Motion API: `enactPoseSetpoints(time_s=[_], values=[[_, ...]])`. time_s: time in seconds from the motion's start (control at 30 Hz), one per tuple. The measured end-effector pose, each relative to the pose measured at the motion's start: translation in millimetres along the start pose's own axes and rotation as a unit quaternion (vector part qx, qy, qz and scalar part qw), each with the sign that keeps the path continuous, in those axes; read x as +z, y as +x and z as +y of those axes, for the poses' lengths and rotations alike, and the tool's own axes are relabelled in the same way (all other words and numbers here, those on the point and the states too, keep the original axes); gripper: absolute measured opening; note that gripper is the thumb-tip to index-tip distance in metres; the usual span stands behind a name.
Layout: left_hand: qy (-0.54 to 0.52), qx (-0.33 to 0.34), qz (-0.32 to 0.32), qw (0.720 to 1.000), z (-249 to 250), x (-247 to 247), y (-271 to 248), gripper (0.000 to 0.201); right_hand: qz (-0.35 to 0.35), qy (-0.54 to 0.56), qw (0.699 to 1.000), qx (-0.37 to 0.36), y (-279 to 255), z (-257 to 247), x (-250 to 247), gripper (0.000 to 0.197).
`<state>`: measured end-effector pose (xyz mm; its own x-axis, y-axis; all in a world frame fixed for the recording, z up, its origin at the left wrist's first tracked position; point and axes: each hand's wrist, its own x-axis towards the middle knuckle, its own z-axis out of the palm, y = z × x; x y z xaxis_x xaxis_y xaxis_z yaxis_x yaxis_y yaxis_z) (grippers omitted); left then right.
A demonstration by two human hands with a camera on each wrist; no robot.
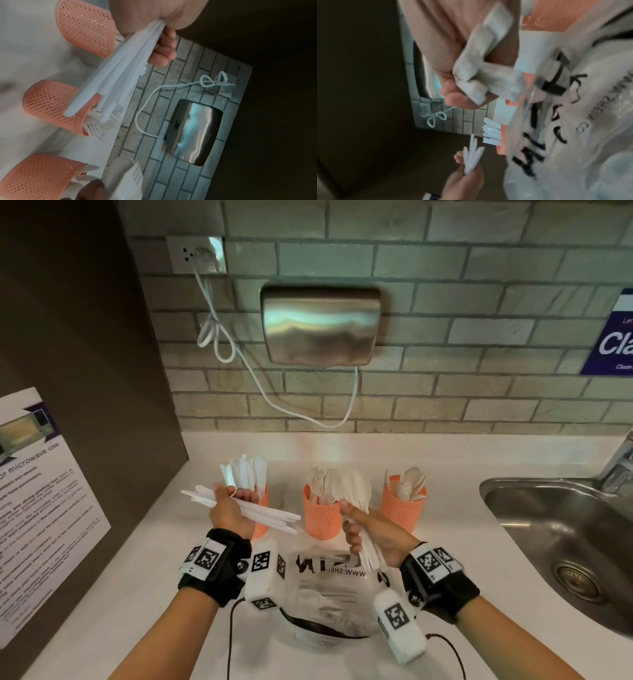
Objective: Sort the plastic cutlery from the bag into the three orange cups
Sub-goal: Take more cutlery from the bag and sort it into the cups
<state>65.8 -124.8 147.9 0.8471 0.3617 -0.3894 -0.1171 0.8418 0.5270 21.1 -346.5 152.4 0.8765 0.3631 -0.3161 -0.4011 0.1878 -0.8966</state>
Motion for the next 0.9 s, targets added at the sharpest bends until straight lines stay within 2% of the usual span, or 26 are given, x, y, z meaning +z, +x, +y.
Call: enactPoseSetpoints(time_s=[0.1,0.2,0.27,0.4,0.53,0.6,0.77,0.9], values=[[0.015,0.007,0.000,1.000,-1,-2,0,0.037,-0.040,0.154,0.987,0.017,5,-8,-1,0.023],[0.060,0.024,-0.003,0.998,2,0,2,0.029,-0.069,0.225,0.972,0.014,9,-7,-3,0.037],[0.082,0.049,-0.013,0.995,7,4,5,0.025,-0.067,0.226,0.972,0.013,11,-6,-3,0.040],[0.130,0.125,-0.055,0.982,22,23,12,0.020,-0.027,0.166,0.986,0.008,12,-7,-1,0.017],[0.223,0.262,-0.068,0.936,38,51,29,0.032,-0.012,0.166,0.986,-0.013,18,-10,2,0.019],[0.273,0.303,-0.075,0.910,43,62,42,0.039,-0.004,0.169,0.985,-0.019,21,-12,4,0.020],[0.327,0.331,-0.076,0.882,37,69,70,0.043,-0.010,0.160,0.987,-0.035,22,-14,7,0.020],[0.364,0.302,-0.091,0.877,18,55,88,0.045,-0.015,0.155,0.987,-0.029,22,-12,10,0.020]])
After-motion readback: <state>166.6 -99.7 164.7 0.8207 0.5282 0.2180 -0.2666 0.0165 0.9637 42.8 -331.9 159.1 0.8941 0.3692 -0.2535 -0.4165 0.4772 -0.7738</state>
